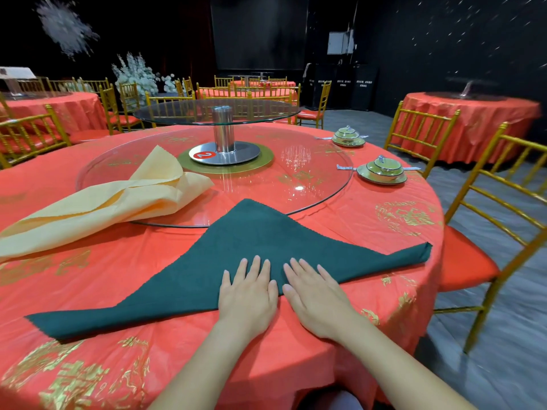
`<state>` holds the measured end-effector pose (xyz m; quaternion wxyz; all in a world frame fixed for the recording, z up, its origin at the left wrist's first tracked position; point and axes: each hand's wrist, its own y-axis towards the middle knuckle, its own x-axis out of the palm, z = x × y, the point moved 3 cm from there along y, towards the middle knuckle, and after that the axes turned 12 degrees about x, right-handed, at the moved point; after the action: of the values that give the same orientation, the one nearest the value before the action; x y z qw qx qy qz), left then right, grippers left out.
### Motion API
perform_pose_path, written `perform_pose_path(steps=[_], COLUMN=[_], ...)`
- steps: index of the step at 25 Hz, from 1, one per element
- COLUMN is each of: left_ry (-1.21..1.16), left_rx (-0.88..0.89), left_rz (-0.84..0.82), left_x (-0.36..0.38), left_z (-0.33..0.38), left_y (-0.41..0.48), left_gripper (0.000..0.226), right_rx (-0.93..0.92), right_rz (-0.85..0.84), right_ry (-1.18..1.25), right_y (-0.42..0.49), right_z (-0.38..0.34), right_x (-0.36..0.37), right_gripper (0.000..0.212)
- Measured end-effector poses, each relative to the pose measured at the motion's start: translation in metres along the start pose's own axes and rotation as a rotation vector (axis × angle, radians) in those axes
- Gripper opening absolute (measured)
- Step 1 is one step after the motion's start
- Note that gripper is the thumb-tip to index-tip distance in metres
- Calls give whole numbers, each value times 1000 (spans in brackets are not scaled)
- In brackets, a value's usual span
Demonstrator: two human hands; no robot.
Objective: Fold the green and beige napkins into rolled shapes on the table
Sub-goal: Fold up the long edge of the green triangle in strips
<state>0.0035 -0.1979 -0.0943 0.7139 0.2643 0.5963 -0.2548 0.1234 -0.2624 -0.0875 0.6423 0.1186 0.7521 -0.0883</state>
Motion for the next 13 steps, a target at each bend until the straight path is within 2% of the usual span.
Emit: perform_pose_path(steps=[4,9,13], left_ry=[3,11,18], left_rx=[-2,-7,-8], left_rz=[13,13,18], left_x=[0,1,1], left_z=[1,1,0], left_y=[0,0,0], left_gripper=[53,53,53], right_rx=[154,304,353], right_rz=[-41,-42,-41], right_ry=[-52,-56,-49], right_y=[8,14,22], right_z=[39,92,132], right_x=[-1,-9,-14], right_gripper=[57,51,51])
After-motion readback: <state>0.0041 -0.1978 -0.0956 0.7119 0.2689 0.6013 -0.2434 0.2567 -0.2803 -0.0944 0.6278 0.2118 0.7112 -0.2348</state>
